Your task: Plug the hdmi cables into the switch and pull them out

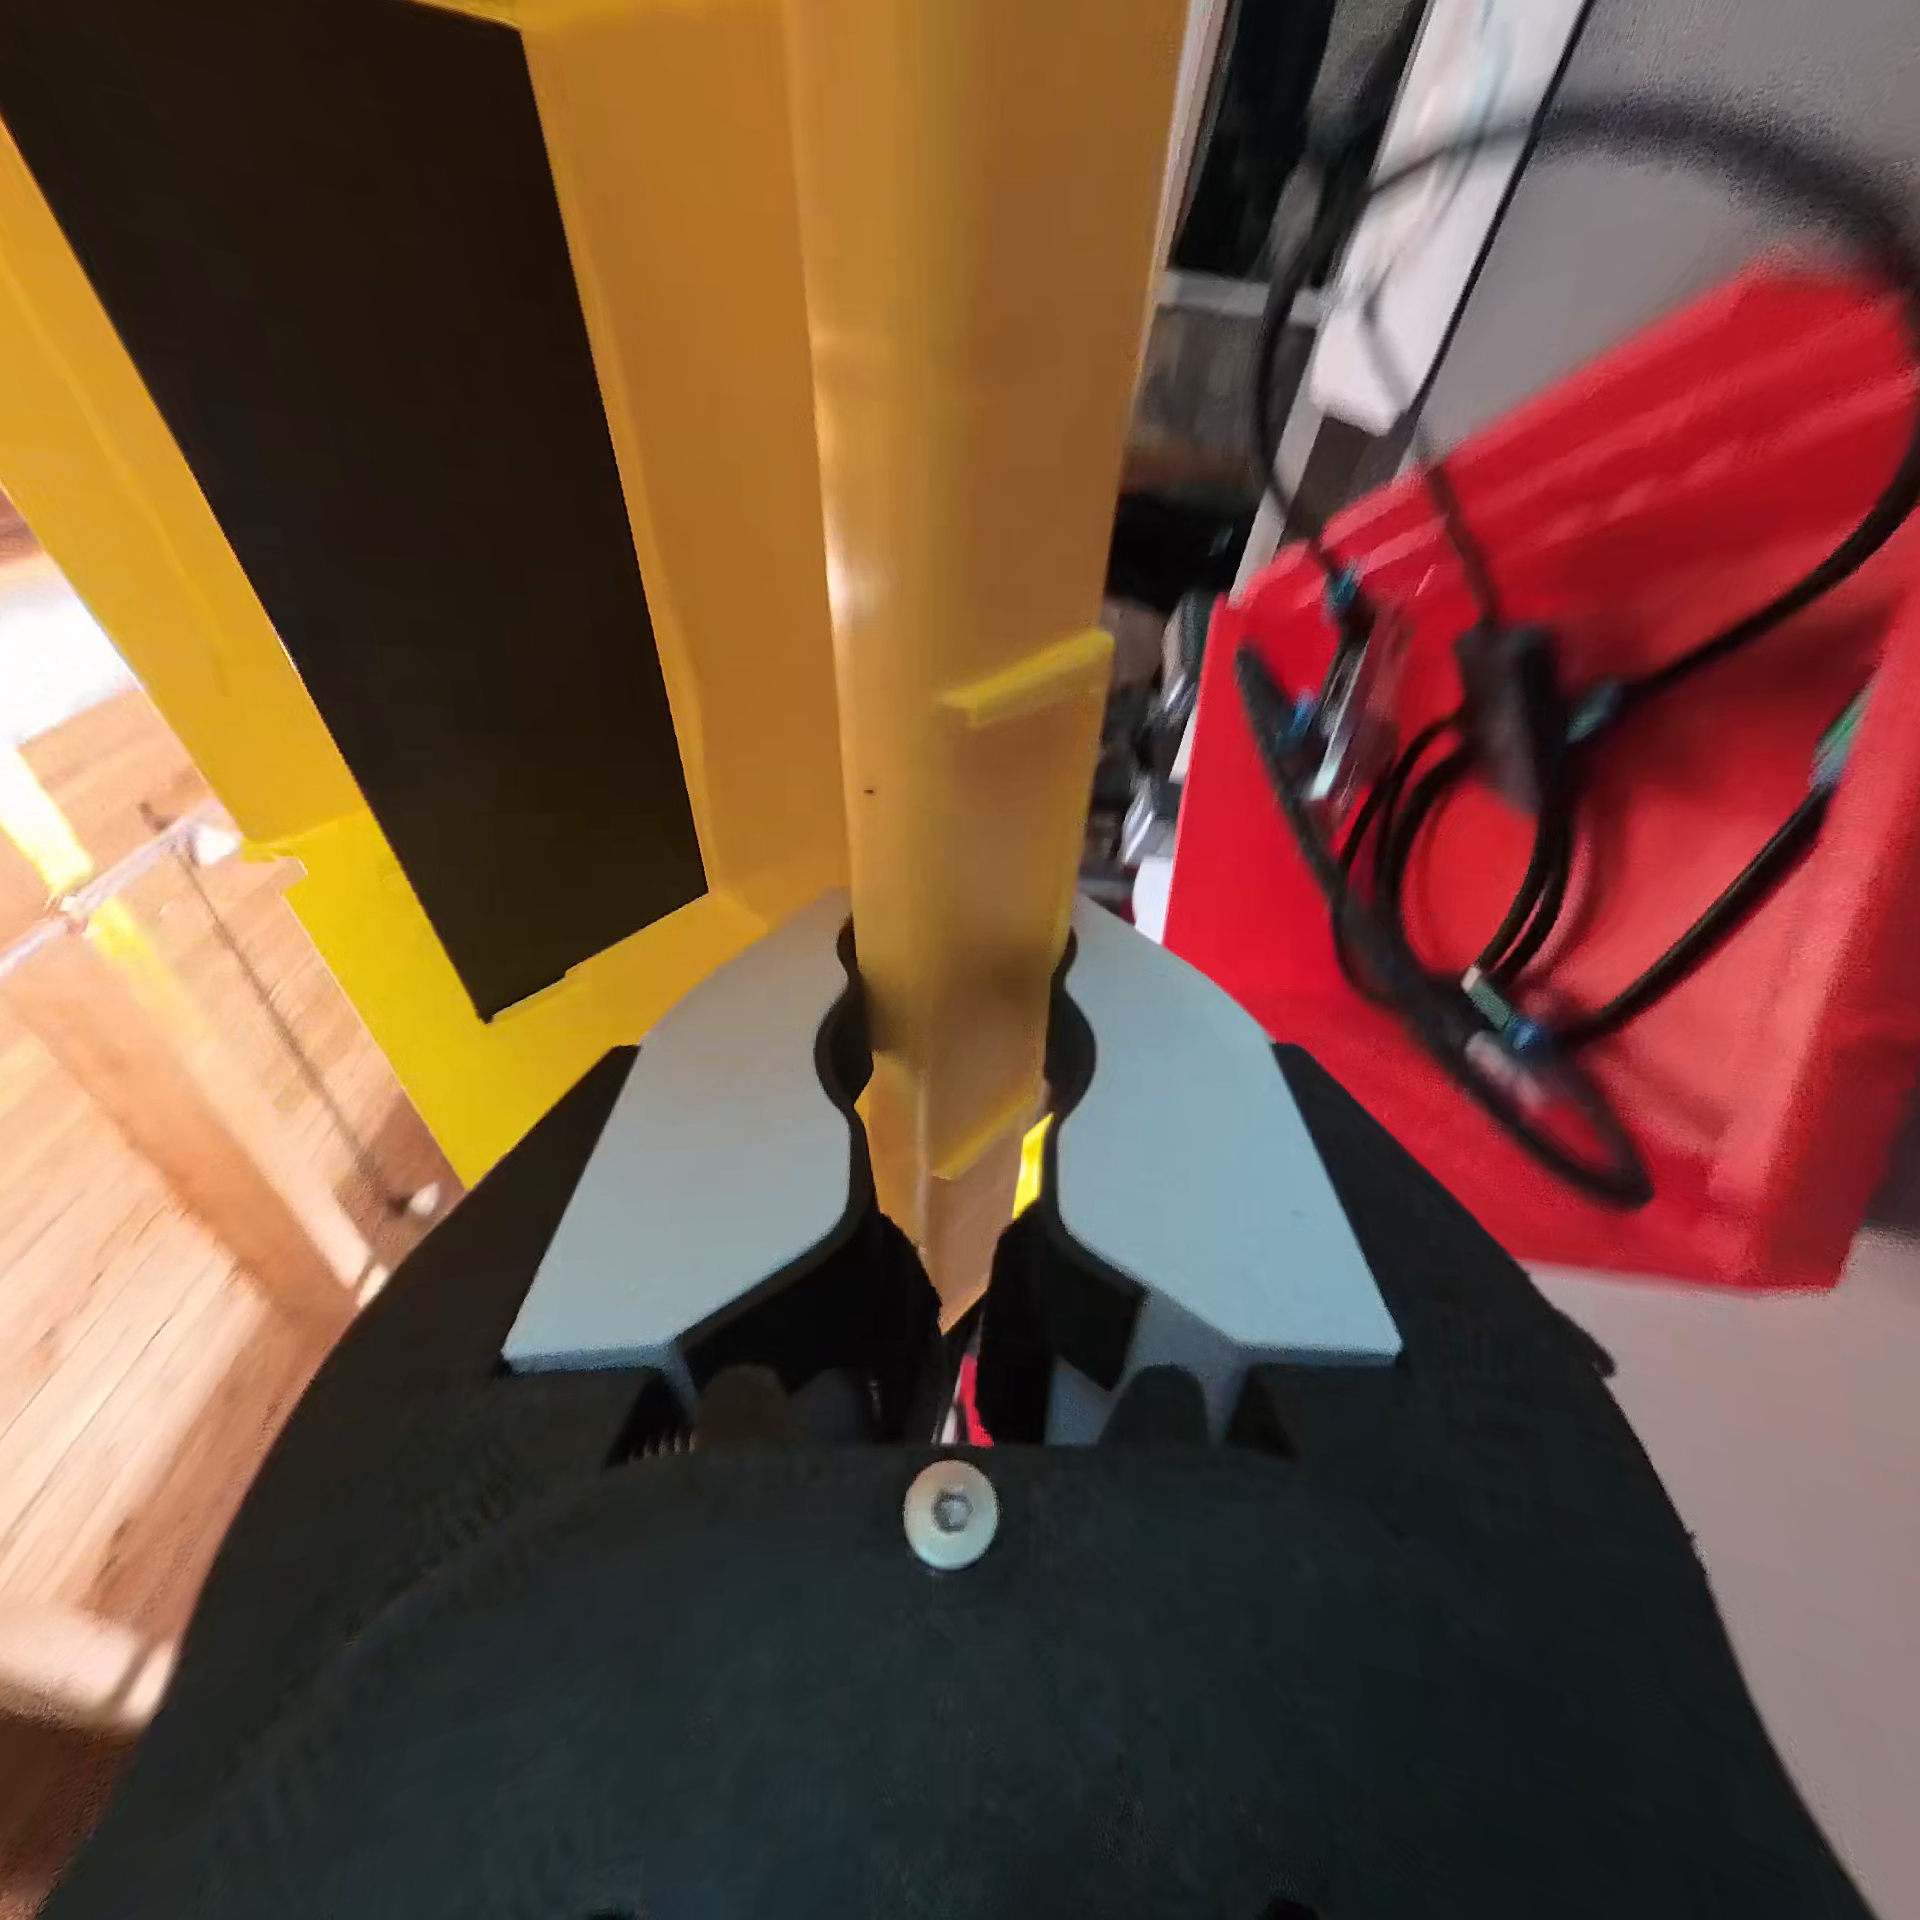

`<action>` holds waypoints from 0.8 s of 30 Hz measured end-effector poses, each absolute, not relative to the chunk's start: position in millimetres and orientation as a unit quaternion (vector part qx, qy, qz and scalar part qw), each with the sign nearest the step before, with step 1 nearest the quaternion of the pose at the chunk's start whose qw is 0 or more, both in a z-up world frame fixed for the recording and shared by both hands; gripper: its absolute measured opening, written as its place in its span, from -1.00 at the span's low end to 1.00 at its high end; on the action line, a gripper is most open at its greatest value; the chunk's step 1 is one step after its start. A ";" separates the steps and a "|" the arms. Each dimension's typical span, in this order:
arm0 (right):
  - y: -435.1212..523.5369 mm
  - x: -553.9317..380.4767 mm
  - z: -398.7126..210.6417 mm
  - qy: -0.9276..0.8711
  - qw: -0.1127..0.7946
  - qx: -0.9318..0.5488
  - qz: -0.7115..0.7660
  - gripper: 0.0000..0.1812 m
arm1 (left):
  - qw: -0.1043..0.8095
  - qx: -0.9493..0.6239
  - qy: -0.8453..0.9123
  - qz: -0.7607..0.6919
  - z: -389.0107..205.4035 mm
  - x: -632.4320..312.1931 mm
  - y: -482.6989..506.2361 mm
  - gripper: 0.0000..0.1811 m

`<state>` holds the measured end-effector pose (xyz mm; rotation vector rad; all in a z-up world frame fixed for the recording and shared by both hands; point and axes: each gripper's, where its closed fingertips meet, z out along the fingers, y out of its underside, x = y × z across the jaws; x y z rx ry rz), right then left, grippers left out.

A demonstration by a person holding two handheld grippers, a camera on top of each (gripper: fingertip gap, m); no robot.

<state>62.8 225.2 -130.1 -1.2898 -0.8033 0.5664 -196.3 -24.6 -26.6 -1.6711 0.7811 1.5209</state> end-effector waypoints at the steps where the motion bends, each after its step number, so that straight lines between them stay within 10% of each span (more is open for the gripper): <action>1: 231.3 72.5 -123.1 -0.336 0.699 -0.578 0.253 0.54 | 0.382 -0.648 0.320 0.576 -27.7 -180.4 -12.6 -0.68; 24: 260.8 184.3 -58.2 -0.084 0.823 -0.506 0.244 0.28 | 0.278 -0.680 0.599 0.319 -248.6 4.1 156.4 -0.65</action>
